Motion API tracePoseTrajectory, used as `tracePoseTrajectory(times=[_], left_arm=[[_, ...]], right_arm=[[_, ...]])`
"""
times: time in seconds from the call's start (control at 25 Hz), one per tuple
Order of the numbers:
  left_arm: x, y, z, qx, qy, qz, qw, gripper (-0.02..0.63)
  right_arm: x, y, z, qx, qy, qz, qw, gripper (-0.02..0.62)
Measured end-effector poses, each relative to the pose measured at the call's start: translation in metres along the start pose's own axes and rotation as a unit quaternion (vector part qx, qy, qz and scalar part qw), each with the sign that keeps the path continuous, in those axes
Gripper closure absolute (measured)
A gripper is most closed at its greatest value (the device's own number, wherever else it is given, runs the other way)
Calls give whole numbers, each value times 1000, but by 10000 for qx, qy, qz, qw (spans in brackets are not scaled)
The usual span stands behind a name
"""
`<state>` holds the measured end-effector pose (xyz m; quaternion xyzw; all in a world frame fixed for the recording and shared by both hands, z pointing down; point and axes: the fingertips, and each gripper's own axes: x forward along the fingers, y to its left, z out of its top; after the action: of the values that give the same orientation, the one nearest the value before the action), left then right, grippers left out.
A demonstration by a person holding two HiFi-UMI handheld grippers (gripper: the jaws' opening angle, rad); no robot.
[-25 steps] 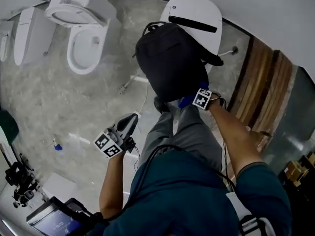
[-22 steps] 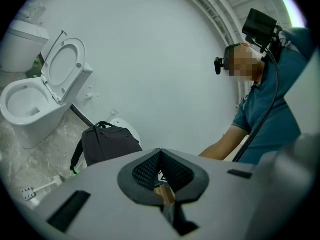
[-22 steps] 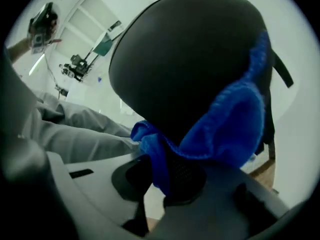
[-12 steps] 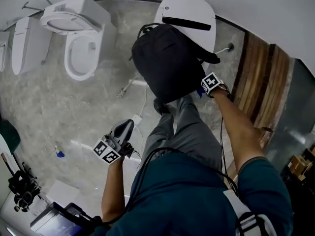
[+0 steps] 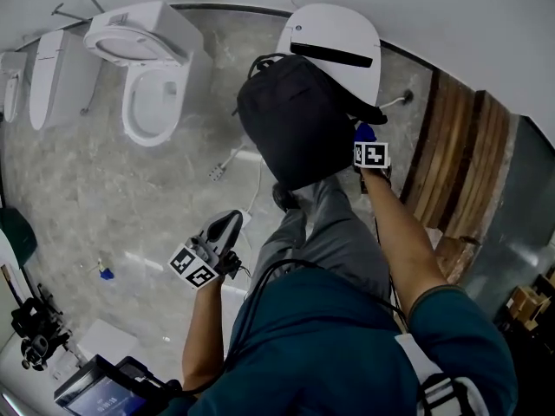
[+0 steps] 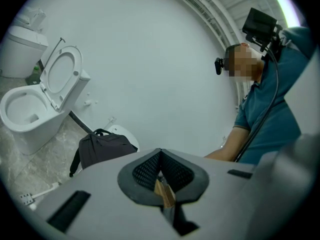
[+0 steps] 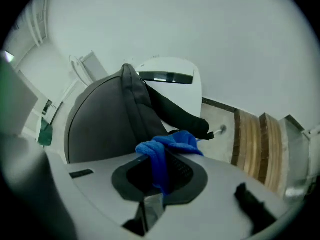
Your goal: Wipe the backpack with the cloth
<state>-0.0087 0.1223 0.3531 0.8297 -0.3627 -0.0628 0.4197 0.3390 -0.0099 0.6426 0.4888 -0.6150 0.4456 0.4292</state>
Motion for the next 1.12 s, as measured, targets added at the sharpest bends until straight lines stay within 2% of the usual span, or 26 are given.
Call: tracePoseTrajectory(times=[0.08,0.16,0.28,0.4,0.52,0.6,0.72,0.84,0.92,1.12], left_arm=[[5,-1,3,89,-22,-98,9999,601],[12,2,6,177,-8,-237,9996,601],[21,5,12,272,17,-491,9984,601],[17,-22,23,497,-15,-836,9953,601],[1,-75,39,837,-134,-1229,9888,601],[-4,-101,47,995,-204,-1482,9837,601],[-3,-131,56,1184,-249,-1797,9762,601],[-3,-163,64,1431,-329,-2010,9685,601],[-8,-187,69,1622,-431,-2105,9631,601],[-29,-241,73,2173,-642,-1996,9533,601]], right_arm=[[1,8,-6,387,-69,289,9988,561],[0,24,-18,842,-77,960,9918,560],[-23,52,-25,917,-357,1787,9790,561],[-89,76,-17,749,-1204,2227,9645,561],[-194,100,-10,389,-2319,2526,9386,561],[-257,110,-3,100,-3072,2574,9161,561],[-333,111,1,-208,-3904,2440,8875,560],[-407,104,-3,-290,-4732,2358,8483,560],[-452,102,-15,-397,-5152,2332,8238,560],[-549,100,-64,-1104,-5880,1851,7797,560]])
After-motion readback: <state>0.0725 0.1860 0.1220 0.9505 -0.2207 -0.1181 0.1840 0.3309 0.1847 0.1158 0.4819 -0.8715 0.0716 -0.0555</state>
